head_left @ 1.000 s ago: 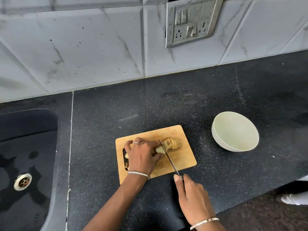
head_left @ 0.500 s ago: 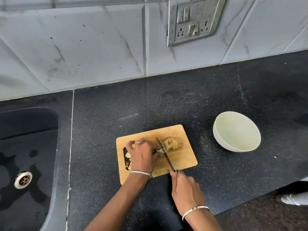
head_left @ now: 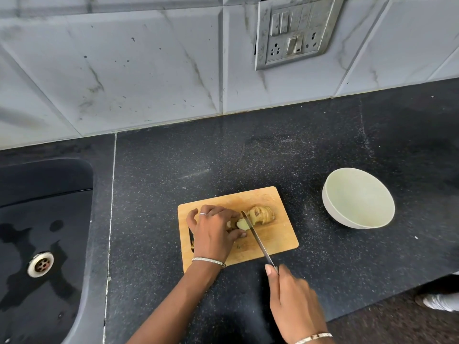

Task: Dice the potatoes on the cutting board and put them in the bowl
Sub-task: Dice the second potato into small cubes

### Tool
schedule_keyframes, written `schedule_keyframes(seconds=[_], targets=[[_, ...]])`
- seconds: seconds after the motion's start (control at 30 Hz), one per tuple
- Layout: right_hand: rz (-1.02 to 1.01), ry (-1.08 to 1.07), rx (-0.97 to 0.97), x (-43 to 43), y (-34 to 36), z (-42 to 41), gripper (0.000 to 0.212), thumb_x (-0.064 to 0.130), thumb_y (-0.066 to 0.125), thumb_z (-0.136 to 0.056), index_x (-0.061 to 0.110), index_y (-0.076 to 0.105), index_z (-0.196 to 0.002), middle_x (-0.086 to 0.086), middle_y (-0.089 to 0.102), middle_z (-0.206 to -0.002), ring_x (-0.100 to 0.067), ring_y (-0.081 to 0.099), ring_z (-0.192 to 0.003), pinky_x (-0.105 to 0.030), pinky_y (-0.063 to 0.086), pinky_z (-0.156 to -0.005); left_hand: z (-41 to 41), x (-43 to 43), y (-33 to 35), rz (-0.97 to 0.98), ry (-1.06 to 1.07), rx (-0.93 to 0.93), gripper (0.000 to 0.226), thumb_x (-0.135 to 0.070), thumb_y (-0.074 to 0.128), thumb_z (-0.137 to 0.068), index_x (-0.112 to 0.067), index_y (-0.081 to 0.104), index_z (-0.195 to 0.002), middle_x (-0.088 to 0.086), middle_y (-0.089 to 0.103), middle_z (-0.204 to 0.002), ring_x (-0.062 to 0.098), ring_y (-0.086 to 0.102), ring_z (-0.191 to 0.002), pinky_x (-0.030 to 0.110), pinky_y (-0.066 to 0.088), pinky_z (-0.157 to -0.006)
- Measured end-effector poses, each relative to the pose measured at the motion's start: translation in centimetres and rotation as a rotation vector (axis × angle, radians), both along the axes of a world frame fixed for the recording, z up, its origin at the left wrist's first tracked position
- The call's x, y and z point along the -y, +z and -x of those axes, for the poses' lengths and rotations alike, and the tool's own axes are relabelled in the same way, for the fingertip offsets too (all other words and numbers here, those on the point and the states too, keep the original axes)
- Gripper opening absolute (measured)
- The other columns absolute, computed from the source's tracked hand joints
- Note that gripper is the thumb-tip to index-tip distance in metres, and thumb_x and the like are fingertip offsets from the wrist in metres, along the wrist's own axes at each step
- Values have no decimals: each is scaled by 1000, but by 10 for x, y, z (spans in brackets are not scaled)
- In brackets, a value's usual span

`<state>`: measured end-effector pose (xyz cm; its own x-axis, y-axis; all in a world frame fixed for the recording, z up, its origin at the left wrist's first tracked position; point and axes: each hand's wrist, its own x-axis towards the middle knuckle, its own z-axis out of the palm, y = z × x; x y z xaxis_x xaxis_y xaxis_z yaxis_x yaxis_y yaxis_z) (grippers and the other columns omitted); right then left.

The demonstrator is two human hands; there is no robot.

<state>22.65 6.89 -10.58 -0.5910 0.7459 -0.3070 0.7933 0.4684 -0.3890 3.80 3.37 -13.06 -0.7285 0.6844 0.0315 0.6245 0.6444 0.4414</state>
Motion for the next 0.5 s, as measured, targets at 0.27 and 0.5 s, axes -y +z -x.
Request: schedule_keyframes(seconds=[0.27,0.5], targets=[[-7,14,-16,-3,-10,8,42,57,11,-96,29,42,-90,3,62,-81,-24,65,-81,-36,46,-62,-3,0,1,59,35,-19,27,-59,69,-73,-45,70,-96,-25,62,-103,7,42,-110,39,18,-98],[24,23,-9,-2,-9,11,41,57,13,-97,29,42,-89,5,60,-80,-23,66,-82,-34,41,-58,-1,-1,-2,40,52,17,22,-53,72,-74,-42,73,-93,-24,64,-99,7,42,-108,38,19,-96]])
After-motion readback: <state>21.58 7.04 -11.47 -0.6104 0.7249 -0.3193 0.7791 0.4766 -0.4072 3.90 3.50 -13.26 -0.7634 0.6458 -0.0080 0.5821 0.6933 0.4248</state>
